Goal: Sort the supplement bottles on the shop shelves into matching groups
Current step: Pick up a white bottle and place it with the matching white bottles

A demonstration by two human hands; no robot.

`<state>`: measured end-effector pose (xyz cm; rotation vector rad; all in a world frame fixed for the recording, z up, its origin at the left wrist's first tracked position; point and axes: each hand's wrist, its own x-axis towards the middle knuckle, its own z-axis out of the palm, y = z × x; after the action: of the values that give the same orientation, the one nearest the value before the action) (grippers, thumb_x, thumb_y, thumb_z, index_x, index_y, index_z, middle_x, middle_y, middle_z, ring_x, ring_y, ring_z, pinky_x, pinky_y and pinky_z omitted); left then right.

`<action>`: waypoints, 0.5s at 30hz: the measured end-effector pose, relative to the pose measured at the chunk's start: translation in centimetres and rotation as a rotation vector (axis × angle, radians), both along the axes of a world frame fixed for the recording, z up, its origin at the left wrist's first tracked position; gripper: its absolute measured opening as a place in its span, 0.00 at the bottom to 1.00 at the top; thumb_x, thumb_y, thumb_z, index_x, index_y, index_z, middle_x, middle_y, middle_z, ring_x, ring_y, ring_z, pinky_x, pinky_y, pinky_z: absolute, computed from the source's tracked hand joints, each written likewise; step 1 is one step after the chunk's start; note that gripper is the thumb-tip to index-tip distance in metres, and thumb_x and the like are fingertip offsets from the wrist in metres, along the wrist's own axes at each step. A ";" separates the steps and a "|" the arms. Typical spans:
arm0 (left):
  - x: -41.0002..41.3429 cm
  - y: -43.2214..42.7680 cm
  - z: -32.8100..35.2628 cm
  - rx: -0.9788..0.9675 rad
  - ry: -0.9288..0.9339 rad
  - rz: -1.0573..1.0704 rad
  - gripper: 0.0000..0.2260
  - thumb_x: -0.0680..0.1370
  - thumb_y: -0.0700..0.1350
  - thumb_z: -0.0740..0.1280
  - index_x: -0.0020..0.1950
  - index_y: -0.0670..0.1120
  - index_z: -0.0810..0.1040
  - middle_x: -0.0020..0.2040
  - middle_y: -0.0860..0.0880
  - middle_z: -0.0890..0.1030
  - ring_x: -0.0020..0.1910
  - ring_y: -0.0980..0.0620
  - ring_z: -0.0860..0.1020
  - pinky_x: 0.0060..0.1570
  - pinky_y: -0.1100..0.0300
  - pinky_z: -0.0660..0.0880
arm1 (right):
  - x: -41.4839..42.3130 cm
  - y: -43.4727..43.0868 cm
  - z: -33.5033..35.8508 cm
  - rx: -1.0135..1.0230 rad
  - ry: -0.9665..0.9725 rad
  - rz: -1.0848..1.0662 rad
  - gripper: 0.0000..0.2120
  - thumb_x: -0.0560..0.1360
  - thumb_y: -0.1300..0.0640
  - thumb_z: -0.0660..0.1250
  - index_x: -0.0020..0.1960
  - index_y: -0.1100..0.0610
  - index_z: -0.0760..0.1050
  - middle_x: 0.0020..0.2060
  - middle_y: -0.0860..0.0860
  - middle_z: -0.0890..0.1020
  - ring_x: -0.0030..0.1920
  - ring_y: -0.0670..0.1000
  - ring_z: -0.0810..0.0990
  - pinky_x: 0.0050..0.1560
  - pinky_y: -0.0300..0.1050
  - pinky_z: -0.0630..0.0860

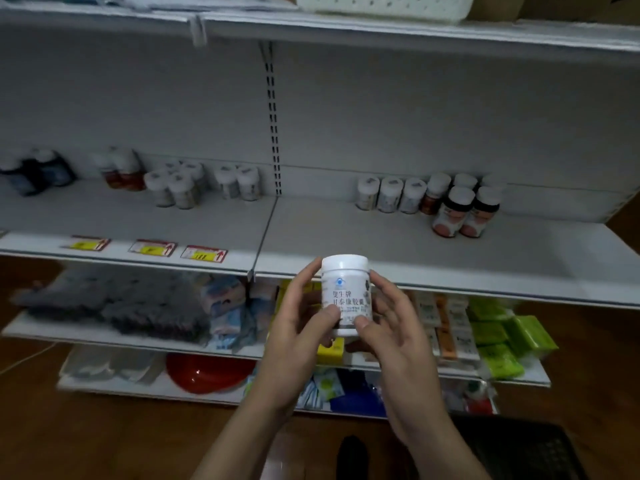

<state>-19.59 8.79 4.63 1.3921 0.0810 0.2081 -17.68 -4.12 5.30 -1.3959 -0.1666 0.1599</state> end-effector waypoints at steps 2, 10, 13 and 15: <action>-2.6 0.4 0.1 -0.011 -0.017 0.006 0.25 0.73 0.46 0.67 0.69 0.60 0.70 0.58 0.50 0.80 0.54 0.51 0.80 0.46 0.58 0.78 | -2.3 0.2 0.3 0.017 0.007 0.033 0.22 0.73 0.60 0.69 0.63 0.43 0.74 0.56 0.47 0.82 0.56 0.50 0.82 0.52 0.51 0.79; -7.6 -0.7 2.8 -0.065 -0.138 0.007 0.27 0.69 0.48 0.69 0.67 0.60 0.71 0.57 0.48 0.79 0.55 0.47 0.80 0.47 0.58 0.78 | -7.1 -1.0 2.5 0.078 -0.068 0.097 0.22 0.71 0.56 0.66 0.64 0.46 0.73 0.58 0.53 0.82 0.55 0.56 0.82 0.49 0.54 0.79; -8.3 -2.3 3.7 -0.055 -0.192 0.015 0.28 0.68 0.48 0.69 0.68 0.60 0.71 0.57 0.47 0.78 0.53 0.50 0.80 0.45 0.60 0.77 | -7.6 -2.4 3.4 0.111 -0.094 0.110 0.21 0.72 0.56 0.65 0.64 0.47 0.72 0.56 0.53 0.83 0.55 0.57 0.82 0.49 0.55 0.78; -8.5 -3.8 4.2 -0.052 -0.208 0.027 0.28 0.67 0.49 0.70 0.67 0.61 0.71 0.56 0.47 0.78 0.52 0.52 0.80 0.44 0.61 0.78 | -7.8 -3.7 3.9 0.145 -0.080 0.124 0.21 0.72 0.57 0.64 0.65 0.49 0.72 0.56 0.54 0.83 0.55 0.57 0.82 0.52 0.56 0.78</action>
<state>-28.12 5.00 8.84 1.3106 -0.0666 0.3699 -25.51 -7.81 9.16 -1.2483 -0.3250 0.1910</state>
